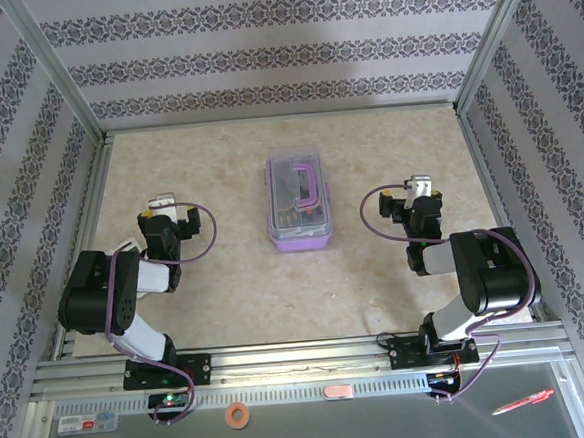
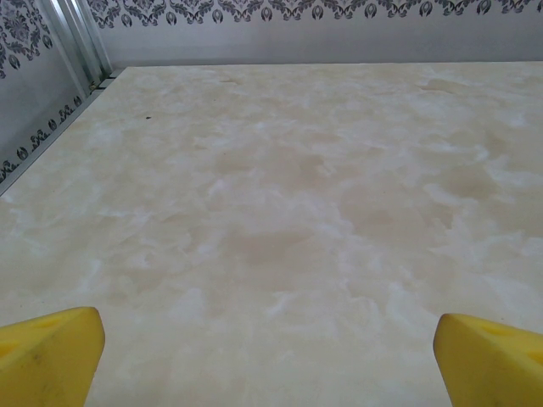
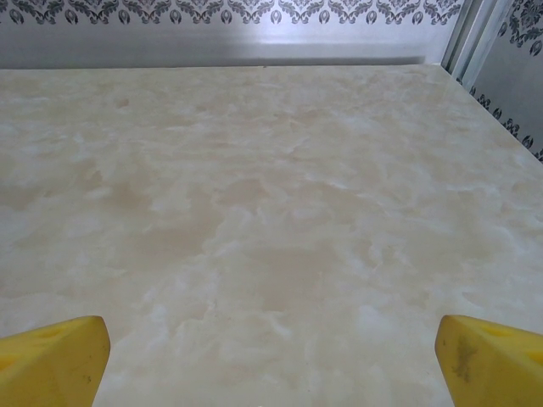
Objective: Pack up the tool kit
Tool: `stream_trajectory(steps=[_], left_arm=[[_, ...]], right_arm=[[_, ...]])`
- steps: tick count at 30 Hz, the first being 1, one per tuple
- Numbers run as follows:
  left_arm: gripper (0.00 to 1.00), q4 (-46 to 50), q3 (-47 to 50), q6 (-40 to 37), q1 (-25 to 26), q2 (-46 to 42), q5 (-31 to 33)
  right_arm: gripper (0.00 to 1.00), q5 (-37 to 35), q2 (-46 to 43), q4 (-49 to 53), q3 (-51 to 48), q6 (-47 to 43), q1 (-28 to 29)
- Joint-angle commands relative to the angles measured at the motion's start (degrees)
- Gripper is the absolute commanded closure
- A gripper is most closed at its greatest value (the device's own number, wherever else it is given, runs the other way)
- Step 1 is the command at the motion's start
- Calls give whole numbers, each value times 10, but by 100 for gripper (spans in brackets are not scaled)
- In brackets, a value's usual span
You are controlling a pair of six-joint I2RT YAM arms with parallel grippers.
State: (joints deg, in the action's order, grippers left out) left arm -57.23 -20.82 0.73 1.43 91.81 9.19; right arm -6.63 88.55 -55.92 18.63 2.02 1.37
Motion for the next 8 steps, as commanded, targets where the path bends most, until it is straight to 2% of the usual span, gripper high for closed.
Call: stream_trajectory(steps=[1, 8], left_arm=[[0, 12, -5, 12, -3, -7, -7], [0, 8, -3, 10, -3, -7, -7]], right_arm=[[2, 2, -4, -7, 7, 2, 4], [2, 2, -5, -9, 7, 1, 4]])
